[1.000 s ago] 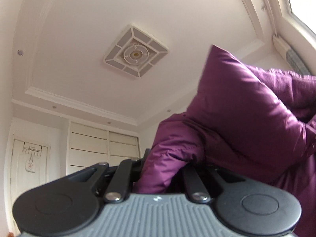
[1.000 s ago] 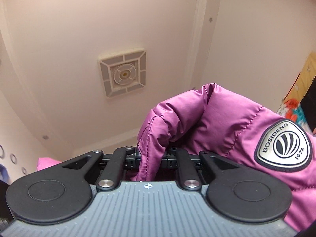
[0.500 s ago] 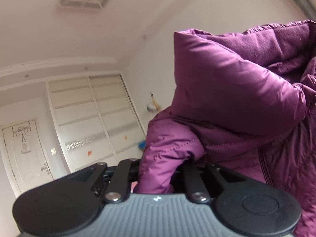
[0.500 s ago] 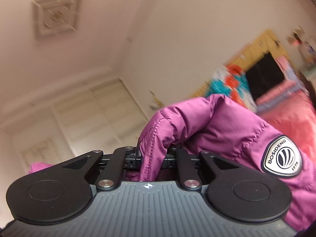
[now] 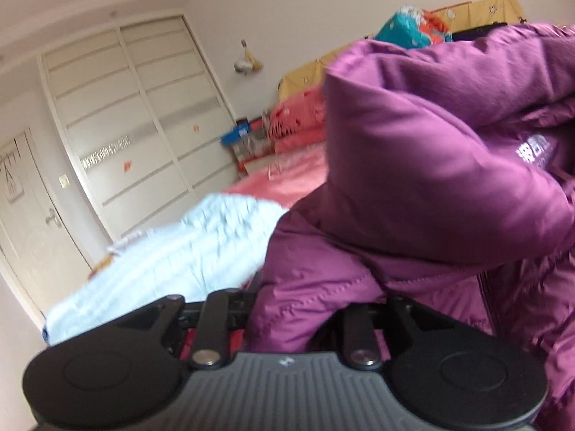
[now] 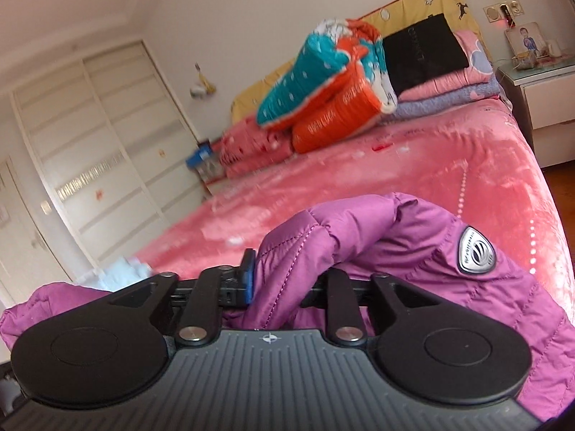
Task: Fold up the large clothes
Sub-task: 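Lower the jacket onto the bed and open both grippers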
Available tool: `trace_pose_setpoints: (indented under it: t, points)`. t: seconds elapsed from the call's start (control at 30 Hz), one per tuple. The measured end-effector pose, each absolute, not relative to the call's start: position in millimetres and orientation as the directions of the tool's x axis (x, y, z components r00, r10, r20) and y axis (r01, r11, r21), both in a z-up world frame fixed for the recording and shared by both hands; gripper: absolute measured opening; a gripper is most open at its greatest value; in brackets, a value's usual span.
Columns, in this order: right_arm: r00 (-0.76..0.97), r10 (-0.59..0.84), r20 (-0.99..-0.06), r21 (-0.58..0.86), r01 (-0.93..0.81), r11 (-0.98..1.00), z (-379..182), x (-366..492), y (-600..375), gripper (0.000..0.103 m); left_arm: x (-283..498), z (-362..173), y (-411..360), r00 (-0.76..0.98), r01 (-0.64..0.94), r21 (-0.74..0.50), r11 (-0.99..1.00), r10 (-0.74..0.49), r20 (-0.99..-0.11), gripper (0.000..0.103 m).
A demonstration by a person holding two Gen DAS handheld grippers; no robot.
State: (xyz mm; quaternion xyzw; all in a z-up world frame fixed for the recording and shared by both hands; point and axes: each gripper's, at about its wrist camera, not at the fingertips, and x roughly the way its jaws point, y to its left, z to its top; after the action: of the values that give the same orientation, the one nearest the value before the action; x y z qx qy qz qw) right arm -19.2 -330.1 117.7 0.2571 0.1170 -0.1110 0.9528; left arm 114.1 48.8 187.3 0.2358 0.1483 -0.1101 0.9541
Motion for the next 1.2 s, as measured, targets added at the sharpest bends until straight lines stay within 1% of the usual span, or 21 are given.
trace_pose_setpoints:
  t: [0.03,0.07,0.1,0.13,0.17,0.2,0.23,0.33,0.43,0.5,0.57,0.7,0.8,0.87,1.0,1.03,1.1,1.2]
  points:
    - [0.943,-0.166,-0.289,0.452,0.287,0.845,109.3,-11.6,-332.5,0.060,117.1,184.7,51.0,0.930,0.279,0.416,0.866,-0.137,-0.340,0.034]
    - [0.941,-0.176,-0.289,0.443,0.294,0.847,105.6,-16.2,-327.6,0.075,121.2,185.2,54.2,0.928,0.281,0.410,0.867,-0.137,-0.347,0.043]
    - [0.941,-0.176,-0.289,0.441,0.294,0.848,103.2,-19.0,-326.8,0.079,122.3,185.3,58.7,0.926,0.286,0.401,0.870,-0.143,-0.351,0.048]
    - [0.940,-0.175,-0.293,0.445,0.296,0.845,104.5,-18.4,-330.9,0.086,122.7,186.3,64.3,0.923,0.293,0.393,0.872,-0.151,-0.353,0.058]
    - [0.940,-0.171,-0.296,0.456,0.297,0.839,103.0,-23.0,-333.8,0.095,131.5,189.9,65.2,0.921,0.301,0.390,0.870,-0.158,-0.357,0.065]
    - [0.940,-0.169,-0.296,0.470,0.297,0.831,103.9,-28.0,-336.3,0.100,131.0,191.7,70.7,0.918,0.309,0.388,0.868,-0.165,-0.361,0.068]
    - [0.941,-0.172,-0.293,0.485,0.301,0.821,101.4,-29.3,-339.5,0.102,131.2,192.7,75.9,0.915,0.317,0.385,0.867,-0.172,-0.366,0.071]
    - [0.943,-0.176,-0.284,0.538,0.308,0.784,104.7,-48.5,-339.0,0.102,113.0,190.1,89.8,0.908,0.339,0.391,0.856,-0.189,-0.374,0.071]
    - [0.955,-0.150,-0.257,0.610,0.281,0.741,123.7,-89.7,-320.6,0.103,108.2,184.2,85.2,0.904,0.349,0.387,0.854,-0.197,-0.380,0.070]
    - [0.961,-0.139,-0.238,0.630,0.262,0.731,126.6,-102.3,-318.8,0.103,107.5,186.7,83.9,0.902,0.346,0.368,0.863,-0.198,-0.385,0.070]
    - [0.960,-0.141,-0.244,0.635,0.268,0.725,123.8,-111.2,-314.3,0.103,91.1,172.0,73.3,0.896,0.344,0.341,0.875,-0.197,-0.399,0.067]
    - [0.958,-0.125,-0.258,0.668,0.271,0.693,106.0,-112.1,-318.6,0.103,92.3,171.7,68.2,0.890,0.331,0.279,0.902,-0.200,-0.409,0.067]
    - [0.950,-0.174,-0.259,0.635,0.303,0.711,106.8,-108.5,-315.7,0.103,127.7,180.6,59.5,0.884,0.284,0.197,0.938,-0.177,-0.432,0.066]
    - [0.949,-0.187,-0.253,0.597,0.305,0.742,105.0,-108.3,-310.9,0.103,152.2,180.3,51.2,0.885,0.235,0.182,0.955,-0.133,-0.447,0.067]
    - [0.945,-0.145,-0.291,0.515,0.283,0.809,97.1,-87.8,-295.9,0.103,209.1,169.0,39.4,0.829,0.083,0.117,0.990,-0.004,-0.559,0.067]
    - [0.944,-0.134,-0.302,0.491,0.274,0.827,94.4,-78.7,-292.2,0.103,217.9,161.8,34.9,0.817,0.061,0.128,0.990,0.024,-0.576,0.067]
    - [0.939,-0.128,-0.319,0.449,0.269,0.852,91.8,-64.9,-286.5,0.103,226.8,144.7,21.9,0.799,0.047,0.207,0.977,0.087,-0.595,0.067]
    - [0.934,-0.113,-0.338,0.460,0.269,0.846,89.1,-47.9,-294.7,0.103,228.5,120.2,5.7,0.790,0.075,0.304,0.950,0.130,-0.599,0.070]
